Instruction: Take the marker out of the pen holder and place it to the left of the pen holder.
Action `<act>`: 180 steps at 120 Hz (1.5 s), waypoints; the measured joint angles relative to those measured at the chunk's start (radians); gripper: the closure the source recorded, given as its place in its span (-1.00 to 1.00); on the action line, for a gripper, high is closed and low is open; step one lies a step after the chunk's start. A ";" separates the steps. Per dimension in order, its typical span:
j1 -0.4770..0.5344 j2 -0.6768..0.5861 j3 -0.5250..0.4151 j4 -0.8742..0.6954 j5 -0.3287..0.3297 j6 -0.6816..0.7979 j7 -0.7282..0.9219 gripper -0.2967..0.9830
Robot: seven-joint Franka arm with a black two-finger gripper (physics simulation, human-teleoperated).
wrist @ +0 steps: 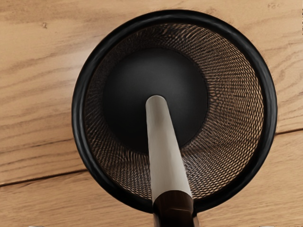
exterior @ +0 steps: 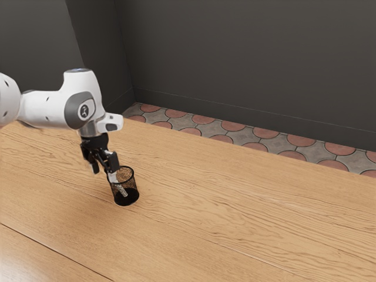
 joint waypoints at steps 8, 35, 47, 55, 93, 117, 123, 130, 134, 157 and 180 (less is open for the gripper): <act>-0.006 -0.001 -0.001 0.001 0.013 -0.002 0.003 -0.27; -0.037 -0.013 -0.004 0.003 0.028 -0.030 -0.020 -0.08; -0.028 -0.009 0.000 0.024 0.030 -0.082 -0.052 -0.04; -0.024 -0.008 0.000 0.030 0.030 -0.113 -0.081 -0.03; -0.025 0.001 0.000 0.051 0.030 -0.183 -0.194 0.07; -0.024 0.057 -0.001 0.108 0.030 -0.194 -0.238 0.06; -0.025 0.076 -0.002 0.127 0.030 -0.195 -0.247 0.05; -0.025 0.087 -0.003 0.138 0.030 -0.196 -0.256 0.05; -0.024 0.090 -0.003 0.143 0.030 -0.197 -0.261 0.04; -0.019 0.101 -0.004 0.161 0.030 -0.199 -0.284 0.04; -0.010 0.128 -0.005 0.168 0.022 -0.198 -0.296 0.08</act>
